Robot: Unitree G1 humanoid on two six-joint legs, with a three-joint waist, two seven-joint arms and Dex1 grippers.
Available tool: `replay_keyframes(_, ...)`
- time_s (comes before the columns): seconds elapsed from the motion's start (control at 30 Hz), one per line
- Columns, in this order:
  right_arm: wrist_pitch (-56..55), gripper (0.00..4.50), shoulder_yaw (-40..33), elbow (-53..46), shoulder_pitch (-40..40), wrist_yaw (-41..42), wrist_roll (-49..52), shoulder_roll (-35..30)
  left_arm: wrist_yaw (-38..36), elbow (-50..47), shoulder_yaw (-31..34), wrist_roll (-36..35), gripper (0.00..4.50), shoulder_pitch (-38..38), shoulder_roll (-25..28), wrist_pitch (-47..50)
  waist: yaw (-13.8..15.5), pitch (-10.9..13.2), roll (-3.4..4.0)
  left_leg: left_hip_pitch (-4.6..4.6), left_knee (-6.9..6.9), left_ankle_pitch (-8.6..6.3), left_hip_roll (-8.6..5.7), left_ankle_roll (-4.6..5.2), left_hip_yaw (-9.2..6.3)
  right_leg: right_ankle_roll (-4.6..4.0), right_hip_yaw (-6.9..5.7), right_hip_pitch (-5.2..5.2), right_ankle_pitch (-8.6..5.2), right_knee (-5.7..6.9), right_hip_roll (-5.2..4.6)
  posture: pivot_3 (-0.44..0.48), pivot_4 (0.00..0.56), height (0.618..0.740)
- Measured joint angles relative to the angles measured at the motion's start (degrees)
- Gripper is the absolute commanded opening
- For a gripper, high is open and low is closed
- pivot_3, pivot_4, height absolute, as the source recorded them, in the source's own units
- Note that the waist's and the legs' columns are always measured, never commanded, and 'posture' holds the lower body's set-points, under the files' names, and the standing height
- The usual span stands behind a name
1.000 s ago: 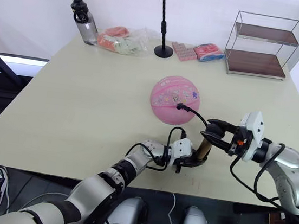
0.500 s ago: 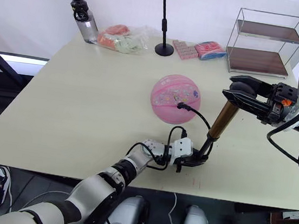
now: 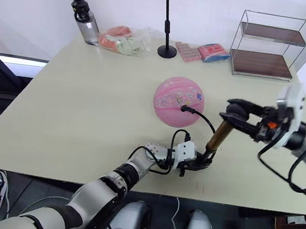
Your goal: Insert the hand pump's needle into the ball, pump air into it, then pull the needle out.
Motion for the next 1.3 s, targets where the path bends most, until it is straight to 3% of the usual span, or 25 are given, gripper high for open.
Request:
replay_keyframes(0.2,-11.59,1.68,8.61,5.78,3.89,0.57,-11.15,6.57,0.55,0.24,0.03,0.02,1.1,0.24,0.06,0.3,-0.07,-0.42,-0.15,0.05,0.0,0.0,0.05,-0.01,0.01,-0.01,0.02,0.01,0.0,0.01,0.03,0.0,0.15,0.74)
replay_keyframes(0.47,-16.6,1.68,9.85,7.78,5.19,0.96,-15.17,8.16,0.84,0.29,0.08,0.02,1.1,0.35,0.07,0.34,-0.09,-0.52,-0.04,0.11,0.0,-0.01,0.07,-0.02,0.04,-0.04,0.0,0.01,0.02,0.02,0.01,0.0,0.15,0.74)
replay_keyframes(0.73,-7.02,1.67,6.63,4.96,2.11,2.36,-9.19,3.22,0.43,0.13,0.11,-0.16,1.1,0.07,-0.63,0.25,0.15,-0.11,0.27,-0.07,0.01,-0.01,-0.04,-0.01,0.06,-0.26,-0.02,-0.05,0.16,-0.02,-0.14,0.0,0.15,0.74)
replay_keyframes(1.03,8.22,1.67,-6.6,1.45,-10.02,-0.67,7.84,-4.98,0.09,-0.11,0.18,-0.35,1.1,-0.11,-0.77,0.2,0.19,0.35,0.52,-0.11,0.01,0.0,-0.13,-0.01,0.04,-0.25,-0.09,-0.05,0.16,-0.03,-0.24,0.0,0.15,0.74)
replay_keyframes(1.3,13.1,1.67,-7.18,2.23,-13.52,-2.79,10.02,-6.74,0.04,-0.23,0.17,-0.35,1.1,-0.28,-0.92,-0.06,0.16,0.64,0.72,-0.16,0.03,0.0,-0.16,0.0,0.08,-0.24,-0.07,-0.07,0.17,-0.03,-0.27,0.0,0.15,0.74)
